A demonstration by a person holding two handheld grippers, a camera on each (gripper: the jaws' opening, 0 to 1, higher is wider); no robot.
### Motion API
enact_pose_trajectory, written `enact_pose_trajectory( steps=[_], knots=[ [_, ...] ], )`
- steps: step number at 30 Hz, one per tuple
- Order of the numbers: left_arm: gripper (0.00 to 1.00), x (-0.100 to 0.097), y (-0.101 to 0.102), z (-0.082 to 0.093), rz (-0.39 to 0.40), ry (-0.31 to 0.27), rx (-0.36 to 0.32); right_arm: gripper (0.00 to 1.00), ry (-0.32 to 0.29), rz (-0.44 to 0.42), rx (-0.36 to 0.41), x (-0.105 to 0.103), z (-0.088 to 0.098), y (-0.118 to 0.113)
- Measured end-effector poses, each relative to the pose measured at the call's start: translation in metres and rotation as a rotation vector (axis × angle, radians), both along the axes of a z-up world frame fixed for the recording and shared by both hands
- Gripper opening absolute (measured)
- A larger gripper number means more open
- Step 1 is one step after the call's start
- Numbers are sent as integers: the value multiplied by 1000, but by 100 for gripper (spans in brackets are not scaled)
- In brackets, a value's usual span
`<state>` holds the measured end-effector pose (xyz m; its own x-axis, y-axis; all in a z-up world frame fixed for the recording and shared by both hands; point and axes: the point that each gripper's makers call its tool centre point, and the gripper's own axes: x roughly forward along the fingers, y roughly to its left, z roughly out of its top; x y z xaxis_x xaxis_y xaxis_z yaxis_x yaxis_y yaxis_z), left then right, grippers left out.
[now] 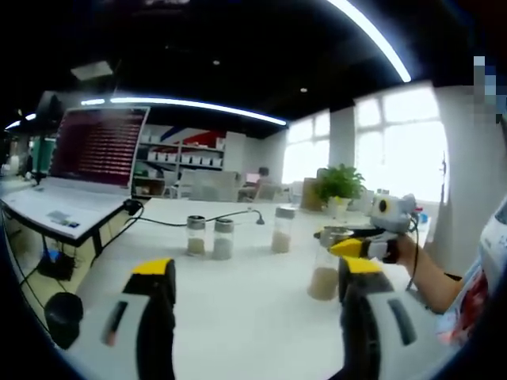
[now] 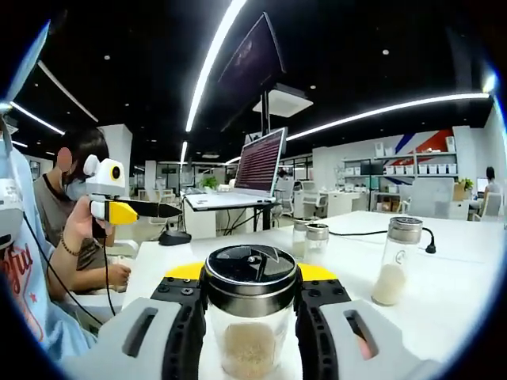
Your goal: Rotate the seasoning bottle until the label or dispensing opening points toward the visible target arrow and the bottle remains upright within the marked orientation range
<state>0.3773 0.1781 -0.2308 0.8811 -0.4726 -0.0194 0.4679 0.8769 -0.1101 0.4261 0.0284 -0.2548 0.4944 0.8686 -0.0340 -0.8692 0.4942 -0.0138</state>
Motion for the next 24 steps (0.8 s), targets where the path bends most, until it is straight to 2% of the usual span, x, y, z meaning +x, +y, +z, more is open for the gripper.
enact_pose_trajectory(
  steps=[24],
  knots=[
    [89, -2, 2, -2, 4, 8, -3, 42, -6, -175, 39, 5, -1, -5]
  ],
)
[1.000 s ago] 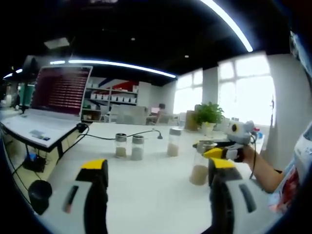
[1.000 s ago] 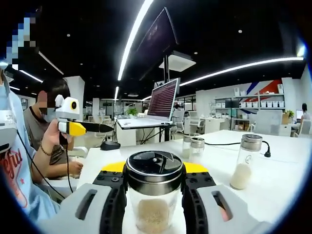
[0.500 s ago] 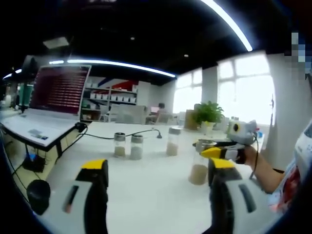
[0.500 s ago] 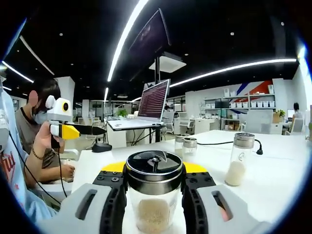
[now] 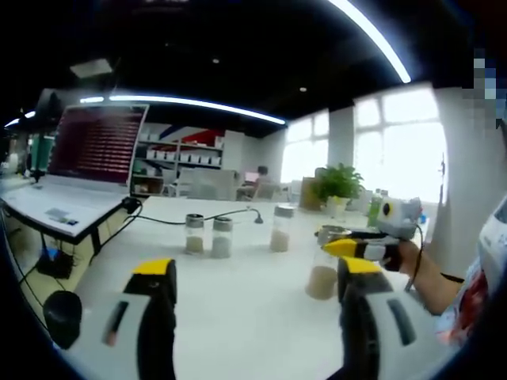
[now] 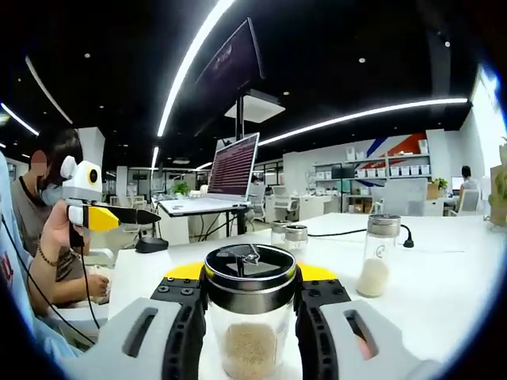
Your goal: Rotate the seasoning bottle until the label or dispensing opening points toward the visible target arrow and the bottle remains upright within the marked orientation range
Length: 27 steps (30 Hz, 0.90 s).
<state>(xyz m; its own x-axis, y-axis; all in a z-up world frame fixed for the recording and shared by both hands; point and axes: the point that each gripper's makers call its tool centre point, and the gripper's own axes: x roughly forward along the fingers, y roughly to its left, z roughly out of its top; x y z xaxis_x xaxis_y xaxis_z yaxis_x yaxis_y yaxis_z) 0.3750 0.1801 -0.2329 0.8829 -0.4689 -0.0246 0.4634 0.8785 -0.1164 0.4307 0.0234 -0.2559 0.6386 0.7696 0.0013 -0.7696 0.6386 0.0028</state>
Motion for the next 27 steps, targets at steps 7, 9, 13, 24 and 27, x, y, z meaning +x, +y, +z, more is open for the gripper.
enact_pose_trajectory(
  steps=[7, 9, 13, 24, 27],
  knots=[
    [89, -1, 1, 2, 2, -2, -10, 42, 7, -54, -10, 1, -1, -1],
    [89, -1, 1, 2, 0, -1, -13, 42, 7, -74, -10, 2, -1, -2],
    [89, -1, 2, 2, 2, 0, -14, 42, 3, -93, -6, 3, -1, -3],
    [89, 1, 4, 2, 11, 0, -17, 42, -4, -142, -5, 5, -2, -4],
    [89, 2, 6, 3, 16, 0, -18, 42, -8, -152, -3, 6, -2, -4]
  ],
)
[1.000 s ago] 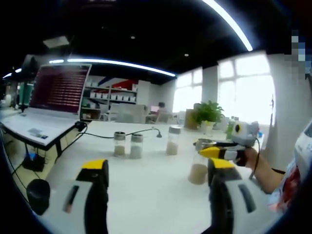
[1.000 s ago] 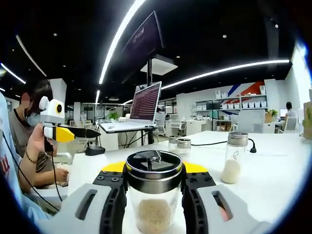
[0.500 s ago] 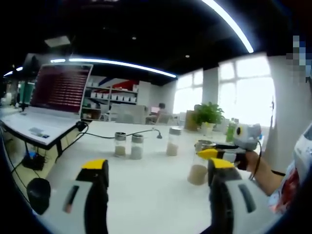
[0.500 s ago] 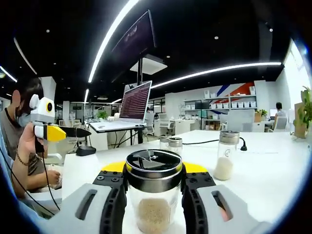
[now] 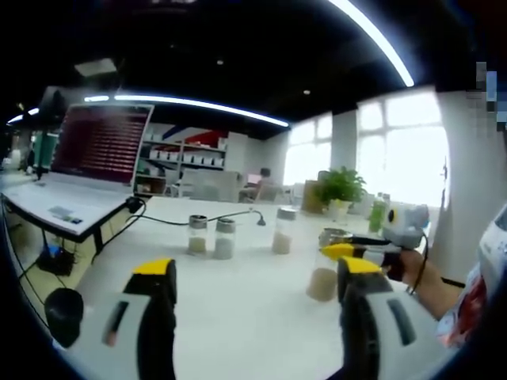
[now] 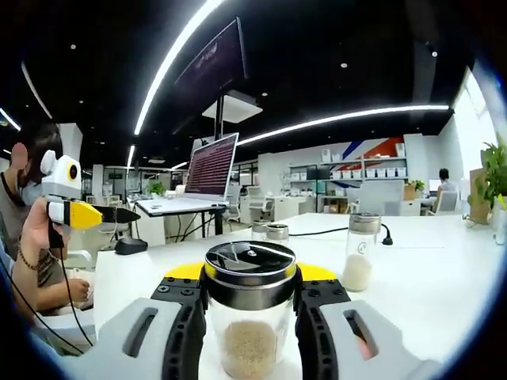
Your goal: Rotate the seasoning bottle until the label or dispensing opening points toward the visible target arrow and the bottle remains upright within the marked orientation range
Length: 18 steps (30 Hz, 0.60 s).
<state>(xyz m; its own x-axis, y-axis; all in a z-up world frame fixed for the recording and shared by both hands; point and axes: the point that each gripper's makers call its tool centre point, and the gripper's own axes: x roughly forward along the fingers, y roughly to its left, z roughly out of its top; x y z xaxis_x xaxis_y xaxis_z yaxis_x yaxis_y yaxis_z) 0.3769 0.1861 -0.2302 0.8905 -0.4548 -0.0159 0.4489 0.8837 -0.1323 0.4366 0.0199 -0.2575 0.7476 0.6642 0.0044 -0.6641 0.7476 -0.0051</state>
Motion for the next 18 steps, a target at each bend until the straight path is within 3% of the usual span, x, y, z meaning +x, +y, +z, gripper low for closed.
enact_pose_trajectory(
  steps=[18],
  knots=[
    [89, 1, -1, 0, 1, 4, -9, 42, -20, -109, 2, 3, 0, -7]
  ],
)
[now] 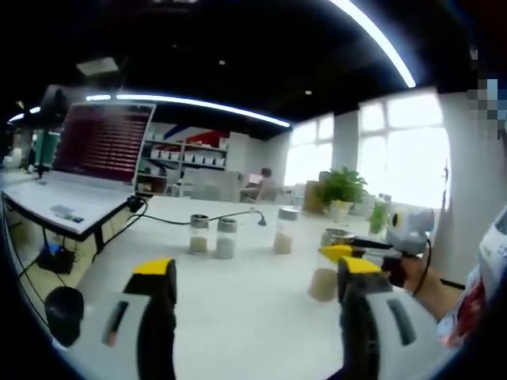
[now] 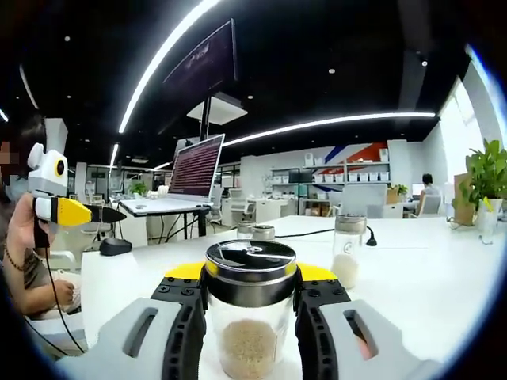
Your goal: Rotate the seasoning bottle until the label or dispensing opening points toward the visible target arrow and the bottle remains upright within the marked orientation range
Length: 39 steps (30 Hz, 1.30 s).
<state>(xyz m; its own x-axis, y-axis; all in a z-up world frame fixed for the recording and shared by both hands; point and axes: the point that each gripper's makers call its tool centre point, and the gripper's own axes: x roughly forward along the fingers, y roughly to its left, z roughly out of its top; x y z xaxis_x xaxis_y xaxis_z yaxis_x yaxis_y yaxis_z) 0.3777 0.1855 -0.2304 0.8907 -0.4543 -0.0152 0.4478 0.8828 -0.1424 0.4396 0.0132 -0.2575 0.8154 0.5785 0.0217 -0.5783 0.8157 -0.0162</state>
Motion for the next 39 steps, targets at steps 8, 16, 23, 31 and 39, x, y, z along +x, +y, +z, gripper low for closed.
enact_pose_trajectory(
  steps=[8, 16, 23, 31, 39],
  knots=[
    [89, -1, 3, 0, 3, 1, -6, 42, 7, -35, 26, 0, -2, -2],
    [89, 0, 6, -1, 10, 2, -12, 76, 25, -43, 45, 3, 0, -9],
    [88, 1, 4, -3, 7, 8, -3, 77, 28, 15, 39, -3, 8, -8],
    [88, 1, 6, -3, 18, 8, 2, 77, -17, 148, 28, -12, 25, -3],
    [88, -1, 3, 2, 10, -6, 0, 78, 22, 328, 7, -9, 32, 0]
  ],
)
